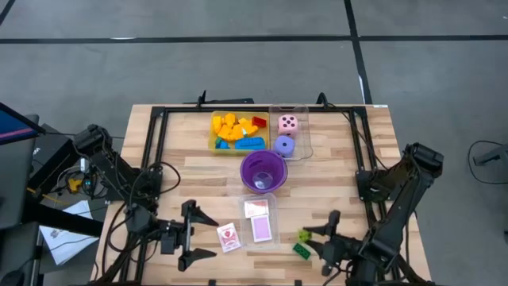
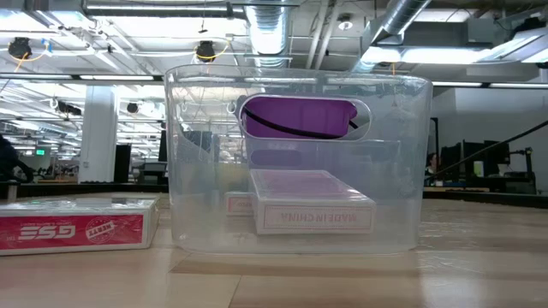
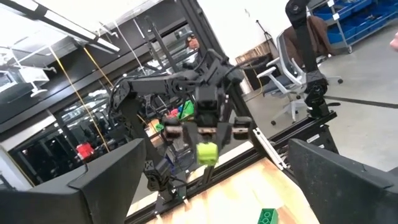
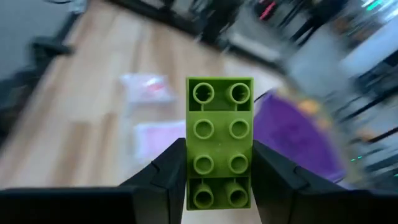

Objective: Pick & Place Toys
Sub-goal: Put the light green game piece into the yellow bin

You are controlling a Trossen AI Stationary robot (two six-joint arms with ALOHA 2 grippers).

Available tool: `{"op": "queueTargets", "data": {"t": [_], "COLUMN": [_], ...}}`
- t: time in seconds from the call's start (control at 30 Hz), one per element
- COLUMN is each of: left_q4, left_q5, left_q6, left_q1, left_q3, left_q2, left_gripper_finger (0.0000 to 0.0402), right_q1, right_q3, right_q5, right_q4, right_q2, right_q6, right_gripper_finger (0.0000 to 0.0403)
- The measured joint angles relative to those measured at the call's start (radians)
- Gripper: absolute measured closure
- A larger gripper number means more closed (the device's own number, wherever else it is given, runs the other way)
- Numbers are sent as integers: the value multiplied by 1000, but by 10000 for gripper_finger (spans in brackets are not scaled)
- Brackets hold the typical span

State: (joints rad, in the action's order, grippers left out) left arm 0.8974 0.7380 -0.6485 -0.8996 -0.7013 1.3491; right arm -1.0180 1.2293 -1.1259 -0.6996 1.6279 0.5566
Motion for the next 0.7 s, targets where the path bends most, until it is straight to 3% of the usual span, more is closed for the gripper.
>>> {"op": "queueTargets", "data": {"t": [0.3,0.7], "left_q4": [30,36], "left_q5": [-1,-43], "left_q6": [69,454], "left_q1": [69,279], "left_q3": [0,0], "left_q2": [0,40], "left_gripper_finger": [17,54], "right_q1": [149,263], "right_q3": [57,58], "right_q5": [-208,-214], "right_q4": [68,393], "right_q2": [0,95], "right_q6": [-339,-660], "right_gripper_finger": [271,271]}}
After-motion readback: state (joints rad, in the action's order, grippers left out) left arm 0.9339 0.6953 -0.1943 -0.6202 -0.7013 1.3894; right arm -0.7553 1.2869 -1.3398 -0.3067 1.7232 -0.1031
